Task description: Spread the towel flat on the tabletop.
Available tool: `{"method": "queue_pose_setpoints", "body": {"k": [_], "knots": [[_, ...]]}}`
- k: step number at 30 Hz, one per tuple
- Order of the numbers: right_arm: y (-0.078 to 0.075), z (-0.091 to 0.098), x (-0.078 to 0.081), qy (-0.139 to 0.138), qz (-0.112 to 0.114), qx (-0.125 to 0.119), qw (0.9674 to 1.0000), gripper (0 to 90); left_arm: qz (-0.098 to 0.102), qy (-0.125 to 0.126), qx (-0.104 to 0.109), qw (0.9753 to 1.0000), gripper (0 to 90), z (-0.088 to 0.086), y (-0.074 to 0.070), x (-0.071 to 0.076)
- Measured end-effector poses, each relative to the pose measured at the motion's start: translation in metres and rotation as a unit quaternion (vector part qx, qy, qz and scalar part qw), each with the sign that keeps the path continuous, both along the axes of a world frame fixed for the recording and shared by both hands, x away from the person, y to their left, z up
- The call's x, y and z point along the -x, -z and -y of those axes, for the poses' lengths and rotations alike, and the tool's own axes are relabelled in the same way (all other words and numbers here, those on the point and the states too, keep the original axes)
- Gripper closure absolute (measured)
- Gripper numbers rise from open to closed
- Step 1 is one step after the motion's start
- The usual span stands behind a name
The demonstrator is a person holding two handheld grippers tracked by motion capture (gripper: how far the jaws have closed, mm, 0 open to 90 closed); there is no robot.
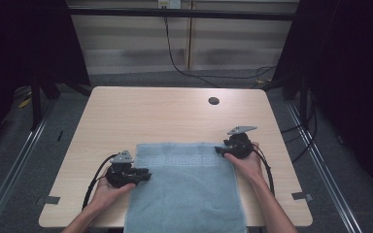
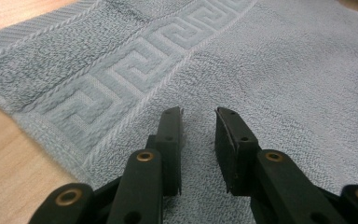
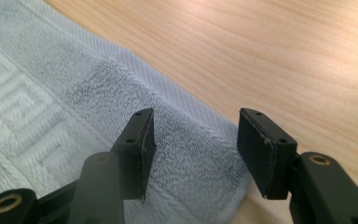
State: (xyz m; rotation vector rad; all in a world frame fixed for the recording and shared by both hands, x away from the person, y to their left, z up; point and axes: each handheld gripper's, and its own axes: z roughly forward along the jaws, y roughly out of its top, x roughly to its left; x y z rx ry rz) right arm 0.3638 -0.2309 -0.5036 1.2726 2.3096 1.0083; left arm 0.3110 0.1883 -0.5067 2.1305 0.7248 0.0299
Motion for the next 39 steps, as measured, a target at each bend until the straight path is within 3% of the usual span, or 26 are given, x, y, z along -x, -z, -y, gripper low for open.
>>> {"method": "queue_pose_setpoints", "body": {"k": [1,3,4,6,11,15,17,19,24,26,28,31,34,39], "knots": [[-0.001,0.002,0.000,0.000,0.002,-0.005,1.0000,46.2,0.000,0.000,0.000,1.0000,71.2,0.000,0.000,0.000],[0.001,0.001,0.002,0.001,-0.002,0.009,1.0000,46.3,0.000,0.002,0.000,1.0000,70.6,-0.001,0.000,0.000],[0.002,0.000,0.004,-0.002,0.011,0.016,0.9998,46.4,-0.001,0.002,-0.002,1.0000,70.4,-0.001,0.000,0.000],[0.002,-0.001,0.007,0.002,0.007,0.016,0.9998,47.9,-0.001,0.002,-0.001,1.0000,69.5,-0.002,0.000,0.003],[0.000,-0.005,0.020,-0.021,0.009,0.015,0.9996,72.3,-0.008,0.011,-0.002,0.9999,69.2,-0.009,-0.002,0.019],[-0.001,-0.007,0.036,-0.035,0.001,0.013,0.9993,78.9,-0.017,0.034,-0.015,0.9992,64.4,-0.008,-0.006,0.030],[-0.001,-0.008,0.043,-0.039,0.001,0.011,0.9992,80.8,-0.027,0.043,-0.002,0.9987,60.3,-0.008,-0.010,0.032],[-0.002,-0.008,0.052,-0.038,-0.003,0.012,0.9992,81.5,-0.016,0.034,0.001,0.9993,58.6,-0.008,-0.016,0.027],[-0.002,-0.005,0.061,-0.040,-0.005,0.005,0.9992,81.0,0.008,-0.024,0.002,0.9997,55.8,-0.011,-0.026,-0.009],[-0.001,-0.002,0.062,-0.044,-0.001,-0.006,0.9990,78.4,0.005,-0.053,0.007,0.9985,53.6,-0.015,-0.022,-0.028],[-0.001,-0.001,0.061,-0.039,-0.004,-0.007,0.9992,70.0,-0.004,-0.076,0.016,0.9970,52.0,-0.019,-0.016,-0.037],[-0.003,0.003,0.060,-0.031,-0.006,-0.004,0.9995,63.1,-0.006,-0.083,-0.001,0.9965,47.3,-0.021,-0.010,-0.040],[-0.005,0.008,0.059,-0.020,-0.001,-0.008,0.9998,60.0,0.006,-0.090,-0.005,0.9959,46.6,-0.020,-0.009,-0.041],[-0.003,0.008,0.059,-0.019,-0.002,0.003,0.9998,53.9,0.022,-0.078,-0.037,0.9960,44.6,-0.012,-0.002,-0.039]]}}
